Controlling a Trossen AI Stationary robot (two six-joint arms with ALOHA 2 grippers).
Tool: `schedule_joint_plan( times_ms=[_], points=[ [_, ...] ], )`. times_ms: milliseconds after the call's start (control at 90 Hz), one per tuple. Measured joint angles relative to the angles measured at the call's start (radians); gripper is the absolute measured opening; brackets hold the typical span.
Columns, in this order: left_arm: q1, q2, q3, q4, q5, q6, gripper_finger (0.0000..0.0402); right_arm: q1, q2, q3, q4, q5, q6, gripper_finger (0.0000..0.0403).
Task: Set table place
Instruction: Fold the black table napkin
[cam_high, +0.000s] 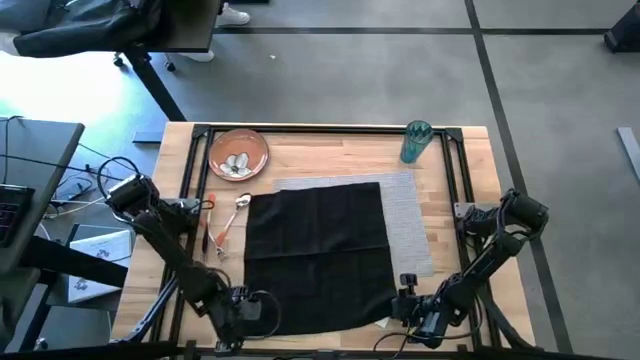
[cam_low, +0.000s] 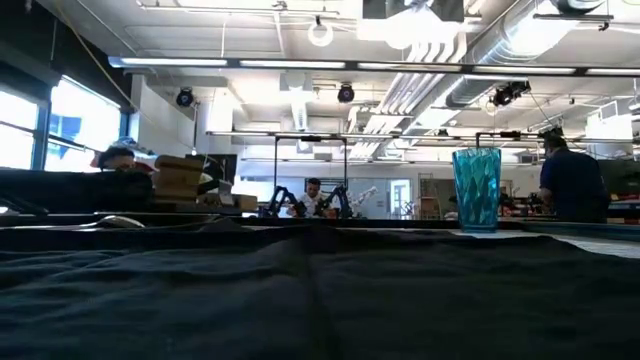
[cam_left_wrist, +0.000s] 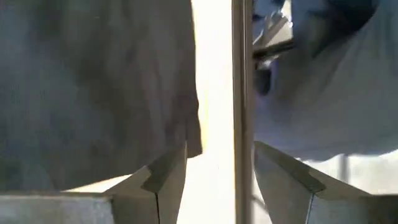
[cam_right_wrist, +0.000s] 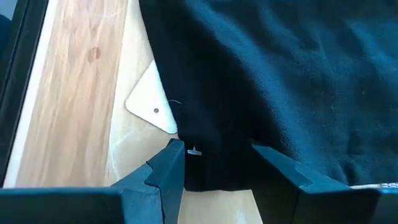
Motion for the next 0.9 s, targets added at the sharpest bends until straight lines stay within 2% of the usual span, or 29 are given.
schedule_joint_plan(
  times_ms=[233,467,756,900],
  points=[
    [-0.008,0.096,-0.001,0.018,-0.039,0.046,0.0157,0.000,0.000,0.001,-0.002,-0.012,-0.002,0.0143],
    [-0.009,0.130,0.004,0.030,-0.045,0.059,0.0141,-0.001,-0.003,0.003,-0.010,-0.063,-0.041,0.0143],
    [-0.010,0.132,0.003,0.012,-0.051,0.056,0.0085,-0.002,-0.004,0.004,-0.012,-0.103,-0.054,0.0138],
    [-0.010,0.133,0.002,-0.007,-0.051,0.056,0.0033,-0.001,-0.004,0.004,-0.017,-0.119,-0.046,0.0100]
  ],
)
